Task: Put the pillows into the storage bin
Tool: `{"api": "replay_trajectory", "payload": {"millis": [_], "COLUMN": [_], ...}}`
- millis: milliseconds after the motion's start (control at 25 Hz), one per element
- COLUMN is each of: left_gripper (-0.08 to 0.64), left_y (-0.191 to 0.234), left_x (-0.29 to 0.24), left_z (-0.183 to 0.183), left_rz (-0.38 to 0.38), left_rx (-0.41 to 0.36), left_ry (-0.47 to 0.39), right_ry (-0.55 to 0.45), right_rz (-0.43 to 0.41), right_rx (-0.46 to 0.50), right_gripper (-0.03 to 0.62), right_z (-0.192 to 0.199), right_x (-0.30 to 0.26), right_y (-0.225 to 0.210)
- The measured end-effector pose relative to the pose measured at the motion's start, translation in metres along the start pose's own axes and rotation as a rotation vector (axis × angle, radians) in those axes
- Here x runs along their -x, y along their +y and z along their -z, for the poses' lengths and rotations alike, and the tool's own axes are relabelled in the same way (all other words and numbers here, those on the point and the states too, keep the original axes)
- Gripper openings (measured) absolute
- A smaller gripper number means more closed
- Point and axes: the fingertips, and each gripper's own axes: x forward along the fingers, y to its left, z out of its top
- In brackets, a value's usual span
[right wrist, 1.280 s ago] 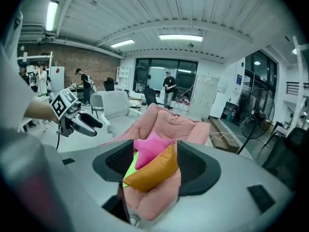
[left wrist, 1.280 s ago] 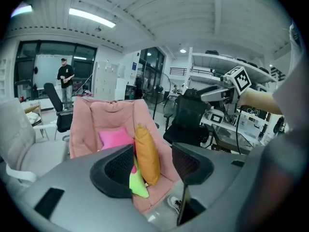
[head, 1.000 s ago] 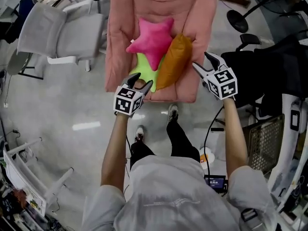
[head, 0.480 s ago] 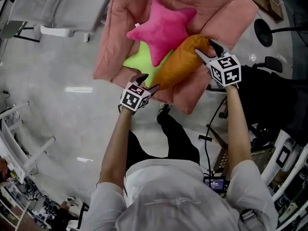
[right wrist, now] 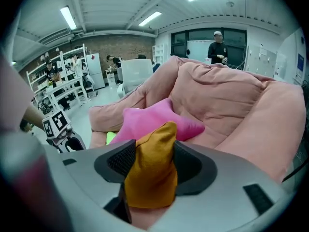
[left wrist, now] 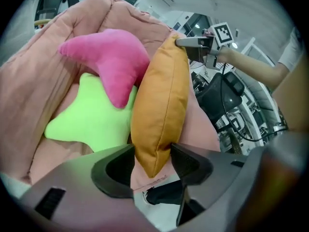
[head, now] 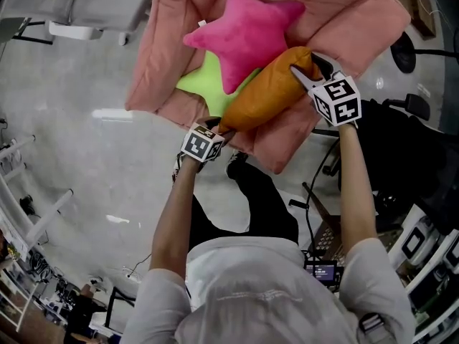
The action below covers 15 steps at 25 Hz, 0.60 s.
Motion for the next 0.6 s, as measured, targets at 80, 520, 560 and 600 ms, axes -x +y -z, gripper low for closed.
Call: {"api": "replay_trajectory", "payload": {"millis": [80, 520, 560, 600], "left_gripper": [0.226, 0.144, 0.143, 0.143], "left_y": [-0.001, -0.002, -0.001, 0.001], "left_x": [0.0, 0.077, 0.089, 0.102], "left_z": [-0.001, -0.023, -0.027, -0.031], "left_rz": [0.013, 0.012, 0.013, 0.015], "left_rx": [0.011, -0.022, -0.028, -0.035], "left_ry": [-0.004, -0.107, -0.129, -0.154], "right_ry": [0.004, -0.037, -0.05, -0.063], "right_rz": [-0.001, 0.105, 0.127, 0.151], "right_rx": [-0.002, -0.092, -0.106, -0.121], "right_gripper": [0.223, 0.106, 0.104, 0.103], "right_z": [0.0, -0.019, -0.024, -0.029], "right_x": [0.001, 0.063, 0.071, 0.08], "right_y": [0.001, 0.021, 0.025, 0.03]}}
